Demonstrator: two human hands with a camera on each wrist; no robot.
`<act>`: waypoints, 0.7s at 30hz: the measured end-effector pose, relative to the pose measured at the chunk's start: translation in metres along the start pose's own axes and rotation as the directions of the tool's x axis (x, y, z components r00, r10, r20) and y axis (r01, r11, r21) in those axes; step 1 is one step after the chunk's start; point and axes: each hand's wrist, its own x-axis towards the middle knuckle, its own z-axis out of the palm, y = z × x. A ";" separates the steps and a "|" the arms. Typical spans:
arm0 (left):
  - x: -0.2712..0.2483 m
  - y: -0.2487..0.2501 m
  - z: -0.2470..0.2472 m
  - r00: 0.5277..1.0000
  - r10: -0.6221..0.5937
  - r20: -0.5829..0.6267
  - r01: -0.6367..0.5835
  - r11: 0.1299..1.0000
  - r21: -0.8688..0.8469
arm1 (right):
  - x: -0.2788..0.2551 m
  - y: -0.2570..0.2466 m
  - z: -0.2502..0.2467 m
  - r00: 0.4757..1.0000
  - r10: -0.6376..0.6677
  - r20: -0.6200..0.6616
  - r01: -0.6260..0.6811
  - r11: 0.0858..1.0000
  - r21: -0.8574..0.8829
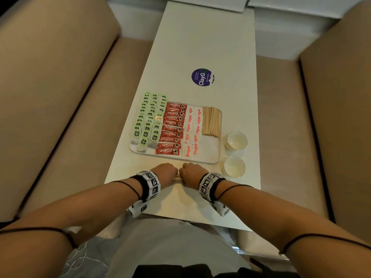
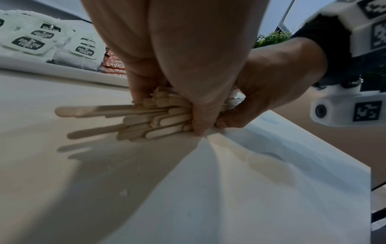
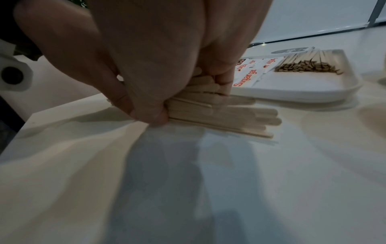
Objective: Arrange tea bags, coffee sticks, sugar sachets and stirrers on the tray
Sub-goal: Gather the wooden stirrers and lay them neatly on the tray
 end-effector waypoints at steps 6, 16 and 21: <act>0.001 -0.001 0.000 1.000 -0.026 0.014 0.026 1.000 -0.008 | -0.002 -0.001 0.003 1.000 -0.021 -0.019 0.020 0.998 -0.052; -0.004 0.000 -0.001 0.999 -0.038 -0.022 0.037 0.998 -0.057 | -0.001 -0.004 0.003 0.999 -0.010 -0.043 0.007 0.996 -0.087; -0.007 -0.002 0.004 0.998 -0.024 -0.065 0.019 0.997 -0.079 | -0.001 0.000 0.000 1.000 -0.004 -0.007 0.004 1.000 0.003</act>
